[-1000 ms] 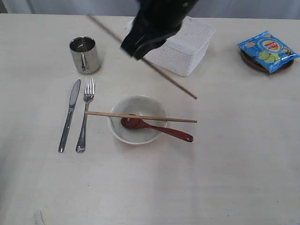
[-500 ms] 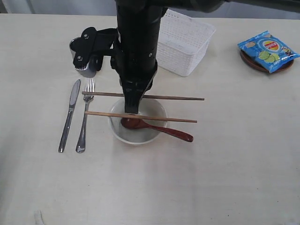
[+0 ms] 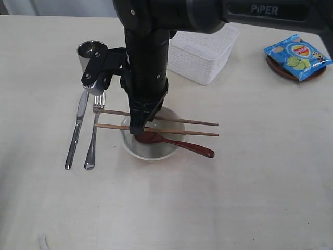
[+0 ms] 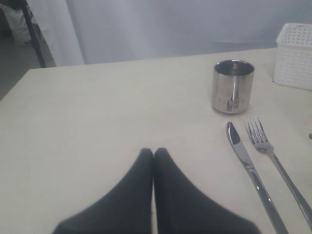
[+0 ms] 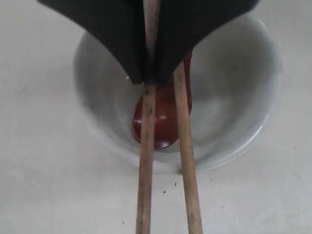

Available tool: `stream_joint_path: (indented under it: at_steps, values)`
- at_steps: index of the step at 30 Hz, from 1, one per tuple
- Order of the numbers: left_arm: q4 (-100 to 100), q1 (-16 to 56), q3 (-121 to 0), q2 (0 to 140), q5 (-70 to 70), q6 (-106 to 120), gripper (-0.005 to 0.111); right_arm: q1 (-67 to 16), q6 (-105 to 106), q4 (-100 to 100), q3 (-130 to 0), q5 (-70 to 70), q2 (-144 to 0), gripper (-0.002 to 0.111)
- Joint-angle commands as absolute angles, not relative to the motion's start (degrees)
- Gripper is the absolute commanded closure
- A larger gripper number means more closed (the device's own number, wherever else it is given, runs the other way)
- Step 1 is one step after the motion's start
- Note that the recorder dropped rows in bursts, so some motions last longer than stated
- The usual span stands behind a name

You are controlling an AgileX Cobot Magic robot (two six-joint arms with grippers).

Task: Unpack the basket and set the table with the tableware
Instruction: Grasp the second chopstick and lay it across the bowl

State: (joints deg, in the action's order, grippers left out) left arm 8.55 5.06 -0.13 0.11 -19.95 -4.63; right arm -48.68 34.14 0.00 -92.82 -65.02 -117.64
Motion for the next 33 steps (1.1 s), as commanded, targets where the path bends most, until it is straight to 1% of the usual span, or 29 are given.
stream_joint_path:
  at_steps: [1,8,17,33]
  values:
    - [8.75,5.35,0.00,0.00,-19.92,-4.76,0.107,-48.65,34.27,0.00,-92.56,-64.76,-118.69,0.109]
    - [8.75,5.35,0.00,0.00,-19.92,-4.76,0.107,-48.54,34.05,0.00,-92.56,-64.87,-119.08,0.109]
    - [8.75,5.35,0.00,0.00,-19.92,-4.76,0.107,-45.88,33.71,4.50,-92.56,-64.96,-119.08,0.108]
    - [8.75,5.35,0.00,0.00,-19.92,-4.76,0.107,-45.82,37.67,5.29,-92.56,-65.82,-119.08,0.108]
